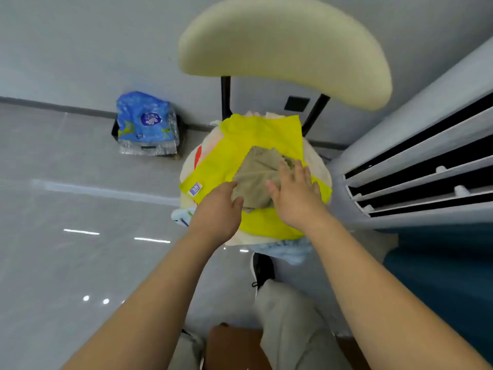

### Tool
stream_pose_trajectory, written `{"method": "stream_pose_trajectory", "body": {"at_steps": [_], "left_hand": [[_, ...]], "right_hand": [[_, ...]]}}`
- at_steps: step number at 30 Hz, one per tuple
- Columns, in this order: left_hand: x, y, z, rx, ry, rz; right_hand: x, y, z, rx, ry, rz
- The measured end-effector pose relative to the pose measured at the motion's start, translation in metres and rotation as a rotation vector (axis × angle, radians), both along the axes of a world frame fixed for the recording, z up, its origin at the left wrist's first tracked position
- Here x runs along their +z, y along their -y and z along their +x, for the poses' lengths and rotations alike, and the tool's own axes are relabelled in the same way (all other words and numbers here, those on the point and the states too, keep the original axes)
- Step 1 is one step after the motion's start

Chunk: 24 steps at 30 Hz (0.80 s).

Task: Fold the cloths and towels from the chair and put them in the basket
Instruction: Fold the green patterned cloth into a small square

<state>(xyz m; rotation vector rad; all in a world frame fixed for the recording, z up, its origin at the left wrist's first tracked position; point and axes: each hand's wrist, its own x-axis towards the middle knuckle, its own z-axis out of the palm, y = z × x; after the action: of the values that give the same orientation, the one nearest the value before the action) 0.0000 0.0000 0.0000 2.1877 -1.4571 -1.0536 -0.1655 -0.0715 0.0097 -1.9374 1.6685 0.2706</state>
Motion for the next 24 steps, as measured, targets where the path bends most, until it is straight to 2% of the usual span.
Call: {"method": "stream_pose_trajectory", "body": {"at_steps": [6, 11, 15, 24], "left_hand": [[-0.072, -0.003, 0.000, -0.010, 0.071, -0.102], [-0.104, -0.018, -0.004, 0.004, 0.141, -0.267], [-0.105, -0.051, -0.010, -0.034, 0.211, -0.381], [-0.088, -0.116, -0.009, -0.102, 0.235, -0.516]], "right_hand": [[-0.072, -0.014, 0.003, 0.003, 0.022, -0.128], [-0.106, -0.035, 0.000, 0.056, 0.069, -0.318], [-0.121, -0.057, -0.005, 0.079, 0.092, -0.496], [-0.118, -0.097, -0.007, -0.009, 0.096, -0.570]]}}
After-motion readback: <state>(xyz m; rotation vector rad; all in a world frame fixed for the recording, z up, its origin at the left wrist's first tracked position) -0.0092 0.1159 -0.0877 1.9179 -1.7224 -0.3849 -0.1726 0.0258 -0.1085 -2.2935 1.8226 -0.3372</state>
